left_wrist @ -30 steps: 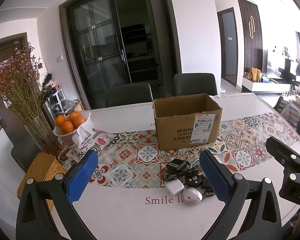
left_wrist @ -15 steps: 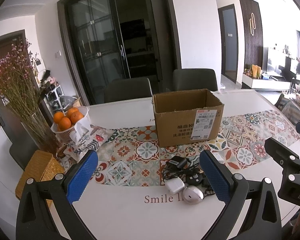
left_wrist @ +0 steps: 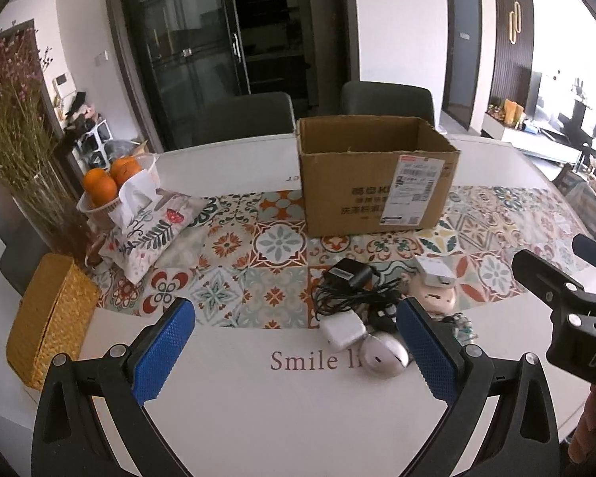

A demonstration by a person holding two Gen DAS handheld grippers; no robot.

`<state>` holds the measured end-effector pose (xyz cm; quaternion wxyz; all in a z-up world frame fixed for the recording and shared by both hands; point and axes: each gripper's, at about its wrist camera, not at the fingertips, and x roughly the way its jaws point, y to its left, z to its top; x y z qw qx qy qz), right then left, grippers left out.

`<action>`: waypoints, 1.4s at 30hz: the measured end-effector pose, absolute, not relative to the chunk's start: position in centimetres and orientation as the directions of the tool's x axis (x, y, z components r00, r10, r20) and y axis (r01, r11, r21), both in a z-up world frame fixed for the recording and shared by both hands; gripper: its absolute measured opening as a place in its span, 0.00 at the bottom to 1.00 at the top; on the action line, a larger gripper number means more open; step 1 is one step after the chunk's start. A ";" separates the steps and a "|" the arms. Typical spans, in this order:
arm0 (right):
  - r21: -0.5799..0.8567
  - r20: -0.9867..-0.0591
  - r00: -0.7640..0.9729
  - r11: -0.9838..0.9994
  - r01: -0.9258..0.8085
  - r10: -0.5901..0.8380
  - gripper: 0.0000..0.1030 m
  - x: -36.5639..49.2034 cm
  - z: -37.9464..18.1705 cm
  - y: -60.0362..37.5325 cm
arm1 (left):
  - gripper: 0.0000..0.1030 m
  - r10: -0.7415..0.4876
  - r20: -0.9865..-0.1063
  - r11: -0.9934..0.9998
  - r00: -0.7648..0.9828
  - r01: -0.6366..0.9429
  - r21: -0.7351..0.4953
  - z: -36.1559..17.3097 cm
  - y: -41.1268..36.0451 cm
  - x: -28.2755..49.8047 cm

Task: Organize rigid objects
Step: 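Lower the right tool onto the white USB charger block and close on it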

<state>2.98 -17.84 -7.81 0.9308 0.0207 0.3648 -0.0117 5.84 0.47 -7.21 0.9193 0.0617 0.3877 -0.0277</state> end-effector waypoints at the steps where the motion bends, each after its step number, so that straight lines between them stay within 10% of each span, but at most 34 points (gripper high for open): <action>1: 0.040 -0.683 0.730 0.999 0.037 0.000 0.97 3.4 -8.2 -17.9 | 1.00 -0.001 -0.718 0.992 0.696 0.094 0.089 -7.5 0.5 6.1; 42: 0.164 -0.867 0.495 0.971 0.172 0.058 0.73 16.6 -23.6 -20.1 | 1.00 0.128 -0.784 0.983 0.607 0.028 0.182 -17.7 -1.6 12.9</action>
